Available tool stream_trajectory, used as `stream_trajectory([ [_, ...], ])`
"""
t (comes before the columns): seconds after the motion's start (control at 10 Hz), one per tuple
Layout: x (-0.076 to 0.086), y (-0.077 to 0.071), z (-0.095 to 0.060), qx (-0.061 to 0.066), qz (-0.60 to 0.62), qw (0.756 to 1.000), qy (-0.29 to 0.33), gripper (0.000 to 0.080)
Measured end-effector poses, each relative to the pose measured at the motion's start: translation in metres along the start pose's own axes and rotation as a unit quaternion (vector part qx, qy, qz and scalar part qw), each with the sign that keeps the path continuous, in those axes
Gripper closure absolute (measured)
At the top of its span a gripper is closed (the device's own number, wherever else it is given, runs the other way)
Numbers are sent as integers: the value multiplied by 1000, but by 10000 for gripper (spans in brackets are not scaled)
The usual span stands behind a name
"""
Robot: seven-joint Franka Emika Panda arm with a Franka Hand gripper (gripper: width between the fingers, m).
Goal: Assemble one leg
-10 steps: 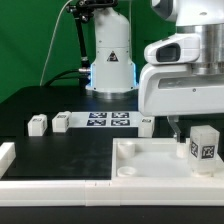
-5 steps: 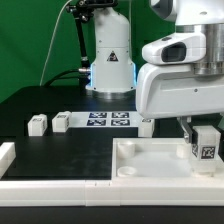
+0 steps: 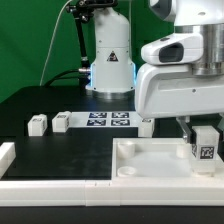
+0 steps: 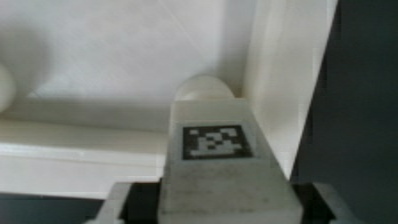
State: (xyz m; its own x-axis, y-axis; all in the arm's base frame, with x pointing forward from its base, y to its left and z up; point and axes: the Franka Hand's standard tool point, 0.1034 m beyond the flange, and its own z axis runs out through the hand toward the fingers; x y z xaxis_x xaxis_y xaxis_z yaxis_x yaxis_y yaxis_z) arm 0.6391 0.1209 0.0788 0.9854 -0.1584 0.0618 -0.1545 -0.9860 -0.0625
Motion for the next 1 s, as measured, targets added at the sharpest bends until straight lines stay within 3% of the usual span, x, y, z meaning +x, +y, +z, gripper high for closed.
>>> stream_trajectory([
  [0.3, 0, 0, 0, -1, 148, 989, 1, 503],
  [0.6, -4, -3, 1, -6, 348, 938, -1, 503],
  [0.7, -7, -6, 2, -4, 436, 900, -3, 503],
  [1.0, -7, -8, 3, 0, 520, 854, -7, 503],
])
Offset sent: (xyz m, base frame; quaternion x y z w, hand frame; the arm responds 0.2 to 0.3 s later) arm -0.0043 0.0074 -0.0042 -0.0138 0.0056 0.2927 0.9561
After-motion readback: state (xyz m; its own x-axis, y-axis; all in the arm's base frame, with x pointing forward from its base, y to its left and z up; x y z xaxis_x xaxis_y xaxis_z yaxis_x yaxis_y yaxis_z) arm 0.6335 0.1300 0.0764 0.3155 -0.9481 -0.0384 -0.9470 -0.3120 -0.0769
